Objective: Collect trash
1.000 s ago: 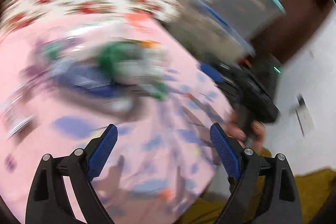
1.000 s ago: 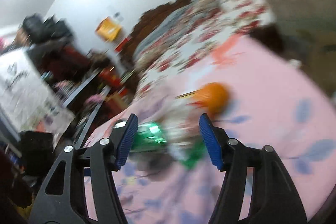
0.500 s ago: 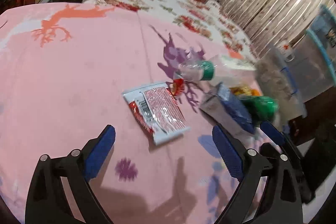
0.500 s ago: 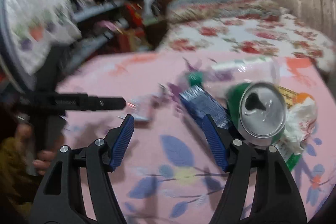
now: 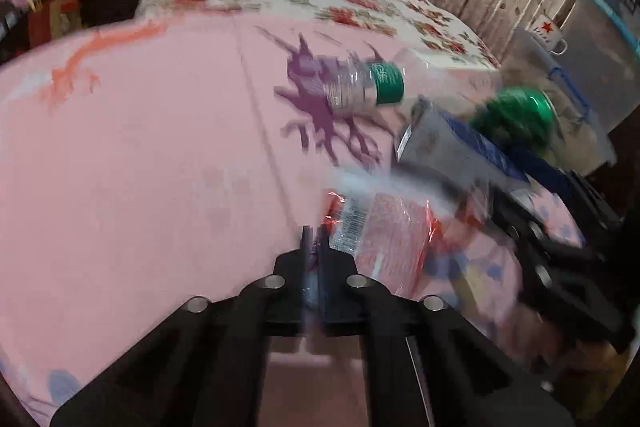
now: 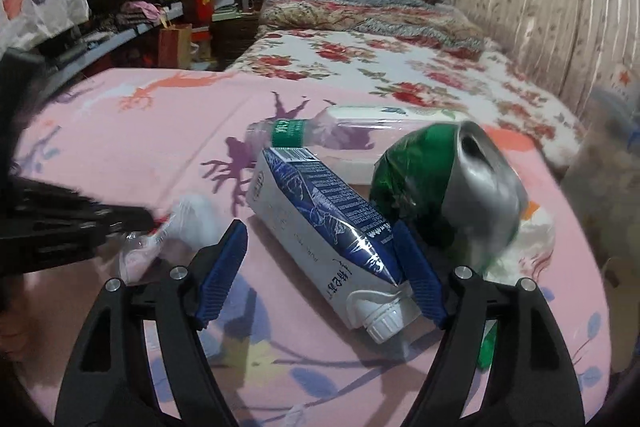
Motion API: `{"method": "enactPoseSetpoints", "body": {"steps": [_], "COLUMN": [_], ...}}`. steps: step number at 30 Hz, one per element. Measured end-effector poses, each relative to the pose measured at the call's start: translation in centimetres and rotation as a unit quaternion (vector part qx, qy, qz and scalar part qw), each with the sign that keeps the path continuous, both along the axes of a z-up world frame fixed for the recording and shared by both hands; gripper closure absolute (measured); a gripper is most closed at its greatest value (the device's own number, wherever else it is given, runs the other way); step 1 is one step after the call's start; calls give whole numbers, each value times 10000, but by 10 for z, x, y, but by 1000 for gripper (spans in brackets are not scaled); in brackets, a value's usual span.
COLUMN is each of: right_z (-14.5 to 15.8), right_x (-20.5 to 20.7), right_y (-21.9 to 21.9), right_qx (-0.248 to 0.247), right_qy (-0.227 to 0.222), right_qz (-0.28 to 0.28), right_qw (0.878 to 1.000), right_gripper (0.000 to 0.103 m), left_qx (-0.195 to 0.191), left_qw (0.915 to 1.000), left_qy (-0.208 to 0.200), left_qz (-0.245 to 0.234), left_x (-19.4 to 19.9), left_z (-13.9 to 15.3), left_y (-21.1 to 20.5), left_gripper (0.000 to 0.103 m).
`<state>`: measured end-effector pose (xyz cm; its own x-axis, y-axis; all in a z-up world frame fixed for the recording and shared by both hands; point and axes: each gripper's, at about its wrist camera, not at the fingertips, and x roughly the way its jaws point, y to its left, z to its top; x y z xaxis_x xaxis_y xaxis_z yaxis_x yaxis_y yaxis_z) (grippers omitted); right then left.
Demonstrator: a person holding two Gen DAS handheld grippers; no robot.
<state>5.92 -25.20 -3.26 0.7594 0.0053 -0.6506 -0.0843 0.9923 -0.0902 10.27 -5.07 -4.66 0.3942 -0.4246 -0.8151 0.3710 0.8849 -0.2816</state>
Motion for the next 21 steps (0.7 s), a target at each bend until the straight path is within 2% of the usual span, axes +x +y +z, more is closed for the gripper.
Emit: {"method": "enactPoseSetpoints", "body": {"steps": [8, 11, 13, 15, 18, 21], "right_z": [-8, -7, -6, -5, 4, 7], "right_x": [-6, -8, -10, -13, -19, -28], "right_y": [24, 26, 27, 28, 23, 25], "right_qx": [-519, -573, -711, -895, -536, -71], "right_qy": [-182, -176, -202, -230, -185, -46], "right_qz": [142, 166, 128, 38, 103, 416], "right_qw": [9984, 9981, 9972, 9957, 9983, 9991], "right_gripper": [25, 26, 34, 58, 70, 70], "left_qx": [-395, -491, -563, -630, -737, -739], "left_qw": [9990, 9982, 9976, 9972, 9965, 9965], "left_qy": [55, -20, -56, -17, 51, 48], "left_qz": [-225, -351, -387, -398, -383, -389], "left_x": [-42, -57, -64, -66, -62, -64], "left_z": [-3, -5, -5, -6, -7, -7], "left_y": [30, 36, 41, 43, 46, 44], "left_gripper": [101, 101, 101, 101, 101, 101]}}
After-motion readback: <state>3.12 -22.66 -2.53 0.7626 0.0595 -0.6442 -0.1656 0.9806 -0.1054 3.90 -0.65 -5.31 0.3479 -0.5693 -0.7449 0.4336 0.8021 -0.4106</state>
